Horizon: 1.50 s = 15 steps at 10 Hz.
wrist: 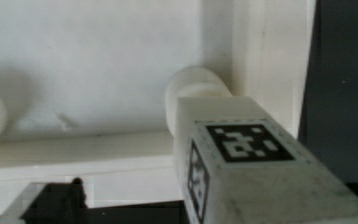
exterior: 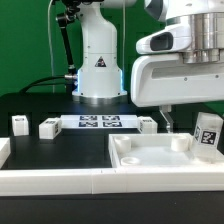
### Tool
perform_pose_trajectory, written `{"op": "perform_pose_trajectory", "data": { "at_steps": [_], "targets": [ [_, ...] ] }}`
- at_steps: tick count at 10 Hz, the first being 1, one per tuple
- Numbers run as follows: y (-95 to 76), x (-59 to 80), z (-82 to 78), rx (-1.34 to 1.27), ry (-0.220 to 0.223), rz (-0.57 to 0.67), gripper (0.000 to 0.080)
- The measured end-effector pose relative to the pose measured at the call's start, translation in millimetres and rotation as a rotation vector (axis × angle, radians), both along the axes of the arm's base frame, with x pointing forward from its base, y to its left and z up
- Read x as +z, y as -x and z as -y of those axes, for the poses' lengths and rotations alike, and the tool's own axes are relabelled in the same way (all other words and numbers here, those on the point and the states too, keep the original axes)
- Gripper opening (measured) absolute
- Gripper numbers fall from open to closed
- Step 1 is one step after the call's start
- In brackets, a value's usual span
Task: Assemble square table
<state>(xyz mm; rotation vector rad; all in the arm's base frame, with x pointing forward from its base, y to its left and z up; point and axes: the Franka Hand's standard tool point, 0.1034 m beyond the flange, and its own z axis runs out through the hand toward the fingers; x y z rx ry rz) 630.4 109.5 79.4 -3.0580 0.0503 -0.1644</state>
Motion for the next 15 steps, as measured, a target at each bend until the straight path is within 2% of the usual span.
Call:
{"op": "perform_pose_trajectory", "data": {
  "at_steps": [1, 3, 6, 7, 8, 11, 15],
  "targets": [
    [0.0, -0.1, 0.4, -0.001, 0.0, 0.0, 0.0646],
    [0.0, -0.2, 0.3, -0.001, 0.0, 0.0, 0.0306],
    [0.2, -0.7, 1.5, -0.039, -0.008, -0.004, 0.029],
    [0.4, -0.8, 5.9, -0.093, -0.031, -0.008, 0.029],
    [1.4, -1.7, 3.9, -0.286, -0.06, -0.016, 0.029],
    [2.6, -2.9, 1.0, -0.592, -0.111, -0.024, 0.029],
    [6.3, -4.4, -7.4, -1.043, -0.16, -0.095, 0.029]
  ]
}}
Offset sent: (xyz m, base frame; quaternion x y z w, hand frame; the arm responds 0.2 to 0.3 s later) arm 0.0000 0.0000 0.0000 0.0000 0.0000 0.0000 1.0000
